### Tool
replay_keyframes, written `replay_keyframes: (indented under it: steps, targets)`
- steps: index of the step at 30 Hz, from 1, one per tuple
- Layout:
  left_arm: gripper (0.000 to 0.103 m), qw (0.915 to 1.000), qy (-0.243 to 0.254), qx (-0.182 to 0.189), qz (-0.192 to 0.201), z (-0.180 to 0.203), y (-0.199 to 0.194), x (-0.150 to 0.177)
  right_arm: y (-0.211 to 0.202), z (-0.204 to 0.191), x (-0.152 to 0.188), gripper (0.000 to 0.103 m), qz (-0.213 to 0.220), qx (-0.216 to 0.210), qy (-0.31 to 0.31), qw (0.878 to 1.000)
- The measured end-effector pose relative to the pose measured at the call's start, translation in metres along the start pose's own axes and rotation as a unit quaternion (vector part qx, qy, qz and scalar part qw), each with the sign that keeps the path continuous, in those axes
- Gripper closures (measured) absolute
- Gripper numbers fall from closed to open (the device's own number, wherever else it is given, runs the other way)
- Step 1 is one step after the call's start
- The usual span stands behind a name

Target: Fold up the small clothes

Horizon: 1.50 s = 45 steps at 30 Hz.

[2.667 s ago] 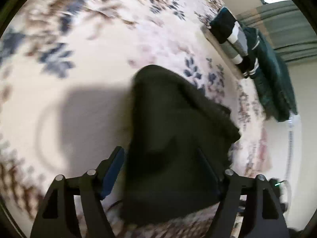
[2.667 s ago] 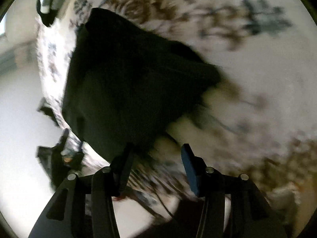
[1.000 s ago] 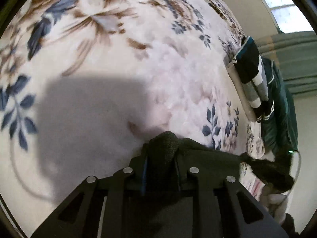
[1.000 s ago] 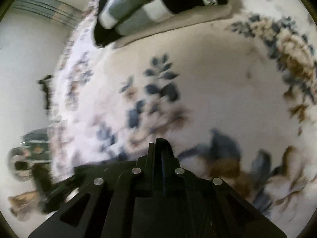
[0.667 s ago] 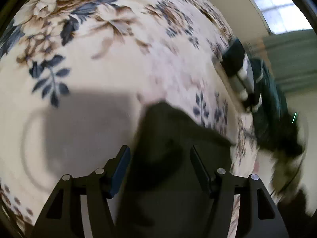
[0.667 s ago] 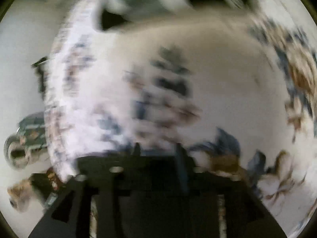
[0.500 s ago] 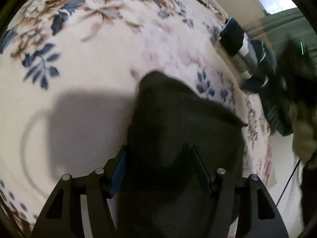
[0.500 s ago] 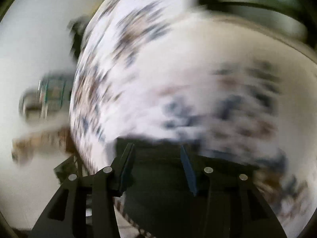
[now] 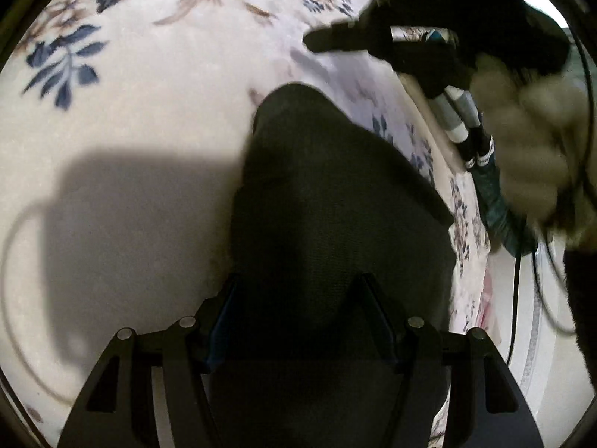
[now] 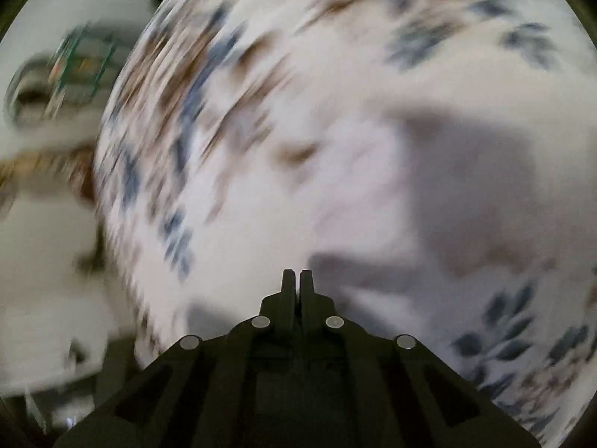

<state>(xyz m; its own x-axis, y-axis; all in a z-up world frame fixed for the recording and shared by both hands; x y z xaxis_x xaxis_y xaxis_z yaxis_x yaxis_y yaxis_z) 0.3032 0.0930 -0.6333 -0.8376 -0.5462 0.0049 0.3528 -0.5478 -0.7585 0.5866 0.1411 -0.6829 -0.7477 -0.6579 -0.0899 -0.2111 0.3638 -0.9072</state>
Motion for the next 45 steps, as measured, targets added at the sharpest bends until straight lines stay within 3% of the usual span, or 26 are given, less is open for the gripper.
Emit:
replay_keyframes:
  steps: [3,7,9,10,11,14,16,17,18,19,23,24,25,28,31,32,33,34,35,37,40,44,45]
  targets:
    - [0.045,0.9999,-0.011,0.000,-0.011,0.000,-0.004,-0.004,0.003,0.010,-0.005,0.103,-0.008,-0.072,0.056,0.996]
    - [0.045,0.9999,-0.012,0.002,0.008,0.007,-0.024,-0.022,-0.046,0.028,0.016,0.100,0.021,-0.130,0.092,0.987]
    - [0.043,0.9998,-0.011,0.005,0.018,0.011,-0.027,-0.037,-0.093,0.057,0.055,0.065,0.060,-0.108,0.129,0.984]
    - [0.043,0.9997,-0.014,0.006,0.017,0.012,-0.024,-0.046,-0.113,0.071,0.073,0.036,0.076,-0.089,0.150,0.982]
    - [0.043,0.9998,-0.015,0.004,0.014,0.013,-0.020,-0.054,-0.131,0.088,0.098,0.032,0.093,-0.070,0.174,0.978]
    - [0.043,0.9999,-0.015,0.001,0.001,0.017,0.001,-0.073,-0.158,0.135,0.176,0.032,0.105,-0.040,0.257,0.960]
    - [0.046,0.9998,-0.021,0.001,-0.004,0.020,0.015,-0.084,-0.154,0.164,0.222,0.032,0.103,-0.051,0.315,0.942]
    - [0.057,0.9998,-0.020,-0.001,0.002,0.024,0.018,-0.086,-0.146,0.176,0.241,0.032,0.099,-0.057,0.339,0.934]
    - [0.071,0.9998,-0.017,-0.011,0.004,0.025,0.018,-0.088,-0.138,0.183,0.250,0.032,0.100,-0.063,0.349,0.930]
    - [0.078,0.9997,-0.012,-0.020,0.006,0.025,0.018,-0.089,-0.130,0.189,0.259,0.032,0.102,-0.072,0.354,0.927]
    - [0.084,0.9996,-0.022,-0.017,0.011,0.026,0.017,-0.091,-0.092,0.194,0.251,0.035,0.119,-0.114,0.339,0.926]
    - [0.084,0.9994,-0.031,-0.014,0.009,0.024,0.017,-0.092,-0.087,0.190,0.244,0.045,0.132,-0.117,0.328,0.928]
    - [0.084,0.9989,-0.045,-0.008,0.009,0.021,0.015,-0.094,-0.087,0.186,0.237,0.100,0.145,-0.096,0.316,0.933]
    - [0.084,0.9956,-0.092,0.009,0.015,0.009,0.014,-0.104,-0.092,0.182,0.229,0.098,0.162,-0.019,0.323,0.932]
    - [0.081,0.9934,-0.114,0.005,0.005,0.007,0.011,-0.111,-0.082,0.188,0.235,0.097,0.136,-0.030,0.340,0.930]
    - [0.076,0.9947,-0.103,-0.003,0.006,0.012,0.005,-0.109,-0.082,0.188,0.240,0.095,0.128,-0.045,0.345,0.929]
    - [0.065,0.9961,-0.087,-0.012,0.010,0.016,0.000,-0.106,-0.085,0.187,0.249,0.093,0.126,-0.070,0.356,0.923]
    - [0.057,0.9974,-0.066,-0.024,0.014,0.022,-0.007,-0.100,-0.090,0.185,0.257,0.083,0.127,-0.080,0.361,0.920]
    - [0.043,0.9983,-0.048,-0.031,0.014,0.026,-0.013,-0.092,-0.099,0.180,0.272,0.068,0.126,-0.081,0.366,0.918]
    - [0.040,0.9986,-0.025,-0.046,0.011,0.028,-0.025,-0.073,-0.115,0.168,0.306,0.046,0.122,-0.064,0.375,0.917]
    - [0.040,0.9969,-0.015,-0.077,0.007,0.019,-0.038,-0.042,-0.117,0.146,0.375,0.043,0.097,-0.078,0.416,0.901]
    - [0.040,0.9944,-0.033,-0.101,-0.004,-0.001,-0.050,-0.004,-0.088,0.114,0.430,0.043,0.070,-0.115,0.457,0.879]
    - [0.040,0.9936,-0.039,-0.106,-0.010,-0.007,-0.050,0.005,-0.080,0.106,0.436,0.043,0.079,-0.132,0.461,0.874]
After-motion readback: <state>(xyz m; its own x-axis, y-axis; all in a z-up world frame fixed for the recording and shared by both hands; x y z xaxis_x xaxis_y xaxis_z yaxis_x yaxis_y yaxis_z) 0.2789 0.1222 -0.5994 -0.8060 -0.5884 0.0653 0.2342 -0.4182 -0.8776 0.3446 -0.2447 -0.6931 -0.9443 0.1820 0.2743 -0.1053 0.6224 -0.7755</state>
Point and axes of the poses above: each gripper's, at about its wrist camera, not at the fingertips, and y roughly the way its jaws point, z to its right, x to its underside, the point moved 4 cm from there along y, roughly the way its jaws point, and after that the axes turned 13 degrees about -y, right-handed, at the moved point
